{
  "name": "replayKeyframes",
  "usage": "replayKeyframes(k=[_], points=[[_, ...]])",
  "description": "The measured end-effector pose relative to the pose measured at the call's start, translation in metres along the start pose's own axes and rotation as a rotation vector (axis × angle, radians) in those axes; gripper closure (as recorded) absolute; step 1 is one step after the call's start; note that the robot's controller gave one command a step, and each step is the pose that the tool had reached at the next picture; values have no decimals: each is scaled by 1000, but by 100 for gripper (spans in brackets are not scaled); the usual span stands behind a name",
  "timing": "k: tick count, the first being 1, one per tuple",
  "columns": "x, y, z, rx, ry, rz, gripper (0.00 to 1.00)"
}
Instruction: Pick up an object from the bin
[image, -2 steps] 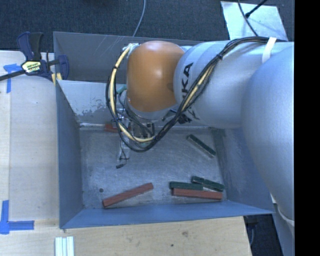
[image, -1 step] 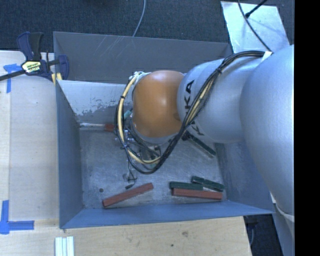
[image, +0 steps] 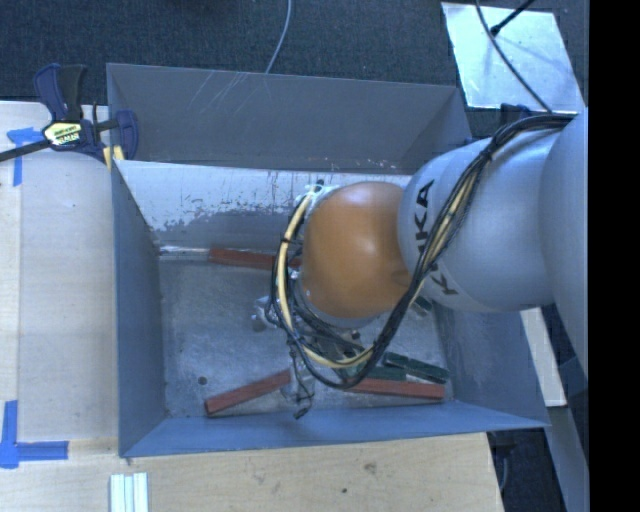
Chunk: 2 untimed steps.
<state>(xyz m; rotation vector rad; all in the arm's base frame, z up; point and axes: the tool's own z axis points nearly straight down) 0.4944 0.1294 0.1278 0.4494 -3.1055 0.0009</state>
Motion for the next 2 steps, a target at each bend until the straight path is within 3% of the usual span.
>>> replayKeyframes(k=[1, 2], points=[[-2, 15, -7, -1, -8, 4, 0], [-3, 20, 47, 0, -10, -12, 0]])
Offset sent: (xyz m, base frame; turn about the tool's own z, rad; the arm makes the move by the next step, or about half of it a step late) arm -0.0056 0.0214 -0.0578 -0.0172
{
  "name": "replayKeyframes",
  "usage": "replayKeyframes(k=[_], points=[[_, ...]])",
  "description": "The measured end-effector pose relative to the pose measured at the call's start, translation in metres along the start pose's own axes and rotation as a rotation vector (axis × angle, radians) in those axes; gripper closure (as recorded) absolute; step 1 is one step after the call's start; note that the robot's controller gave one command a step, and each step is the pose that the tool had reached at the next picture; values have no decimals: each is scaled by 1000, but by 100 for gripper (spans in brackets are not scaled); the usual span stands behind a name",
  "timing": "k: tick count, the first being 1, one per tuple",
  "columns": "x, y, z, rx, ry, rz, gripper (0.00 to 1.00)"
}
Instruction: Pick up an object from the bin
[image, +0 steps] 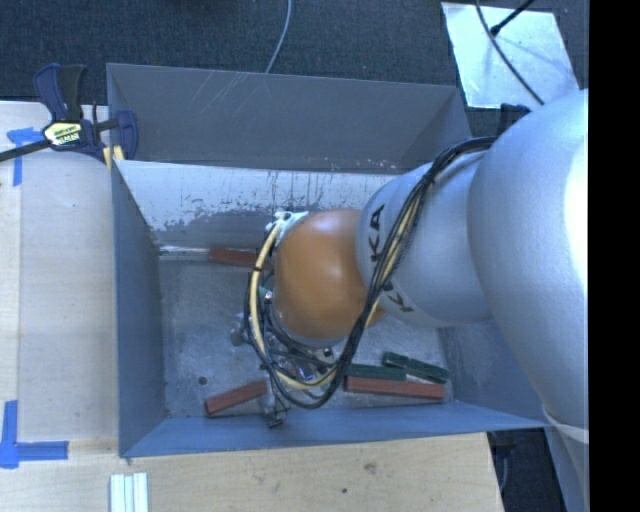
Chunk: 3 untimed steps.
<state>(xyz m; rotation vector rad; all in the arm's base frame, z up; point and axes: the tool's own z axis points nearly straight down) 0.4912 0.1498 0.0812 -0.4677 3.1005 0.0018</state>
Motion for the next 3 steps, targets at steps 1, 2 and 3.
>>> replayKeyframes(k=[1, 2, 3], points=[[-2, 0, 20, -2, -9, 34, 100], [-2, 0, 17, -2, -10, 39, 100], [-1, 0, 12, -2, -5, 41, 100]])
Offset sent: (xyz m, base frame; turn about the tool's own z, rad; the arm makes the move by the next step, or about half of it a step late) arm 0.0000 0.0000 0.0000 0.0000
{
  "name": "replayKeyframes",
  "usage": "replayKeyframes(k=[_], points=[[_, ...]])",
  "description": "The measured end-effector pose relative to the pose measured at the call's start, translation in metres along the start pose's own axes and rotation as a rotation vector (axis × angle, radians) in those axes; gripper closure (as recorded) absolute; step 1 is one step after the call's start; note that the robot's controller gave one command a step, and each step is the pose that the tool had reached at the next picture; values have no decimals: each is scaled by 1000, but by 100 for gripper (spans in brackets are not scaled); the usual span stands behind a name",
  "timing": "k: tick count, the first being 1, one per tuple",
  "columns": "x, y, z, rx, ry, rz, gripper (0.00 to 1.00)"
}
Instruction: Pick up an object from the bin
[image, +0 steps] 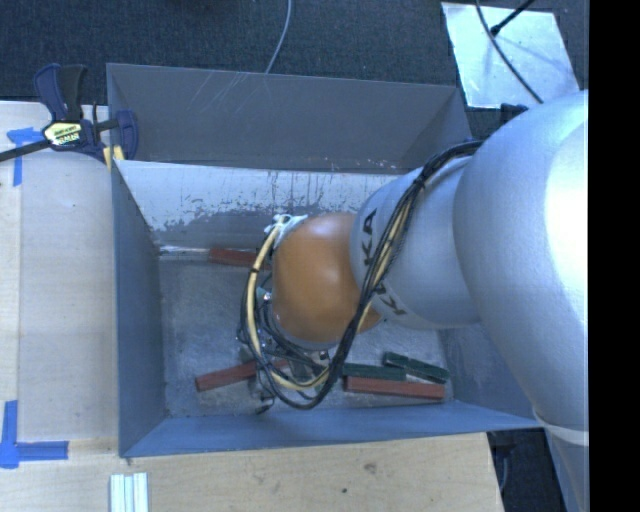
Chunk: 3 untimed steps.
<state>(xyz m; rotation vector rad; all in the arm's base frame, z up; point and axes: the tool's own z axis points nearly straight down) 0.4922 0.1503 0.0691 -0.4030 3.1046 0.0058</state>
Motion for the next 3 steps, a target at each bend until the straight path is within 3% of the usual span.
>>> replayKeyframes(k=[1, 3], points=[[2, 0, -19, 2, 14, -1, 100], [0, -1, -51, 2, 8, -1, 100]])
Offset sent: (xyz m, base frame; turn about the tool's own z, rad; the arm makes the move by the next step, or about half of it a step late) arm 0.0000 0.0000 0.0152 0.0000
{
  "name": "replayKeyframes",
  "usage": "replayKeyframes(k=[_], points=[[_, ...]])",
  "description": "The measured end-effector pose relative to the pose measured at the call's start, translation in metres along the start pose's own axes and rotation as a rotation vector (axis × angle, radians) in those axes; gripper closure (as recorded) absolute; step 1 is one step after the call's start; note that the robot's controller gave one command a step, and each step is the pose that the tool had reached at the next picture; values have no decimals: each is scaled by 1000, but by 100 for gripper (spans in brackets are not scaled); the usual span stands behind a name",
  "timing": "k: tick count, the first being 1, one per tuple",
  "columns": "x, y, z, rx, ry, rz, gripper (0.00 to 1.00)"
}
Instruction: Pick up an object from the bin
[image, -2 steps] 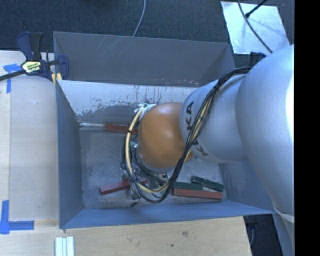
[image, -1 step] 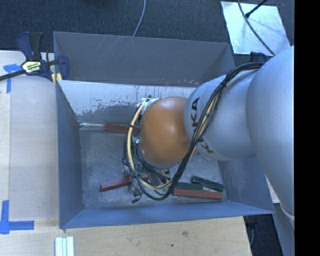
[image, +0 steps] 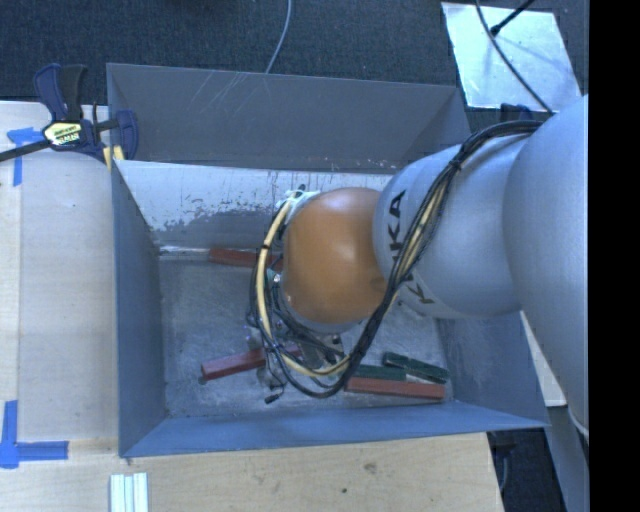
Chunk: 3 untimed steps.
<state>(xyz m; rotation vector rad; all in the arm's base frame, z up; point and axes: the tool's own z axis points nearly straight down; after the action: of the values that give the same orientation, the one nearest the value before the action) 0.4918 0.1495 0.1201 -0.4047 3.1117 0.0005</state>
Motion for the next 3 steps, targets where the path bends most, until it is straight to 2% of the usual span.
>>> replayKeyframes(k=[3], points=[[0, 0, -33, 0, 1, 1, 100]])
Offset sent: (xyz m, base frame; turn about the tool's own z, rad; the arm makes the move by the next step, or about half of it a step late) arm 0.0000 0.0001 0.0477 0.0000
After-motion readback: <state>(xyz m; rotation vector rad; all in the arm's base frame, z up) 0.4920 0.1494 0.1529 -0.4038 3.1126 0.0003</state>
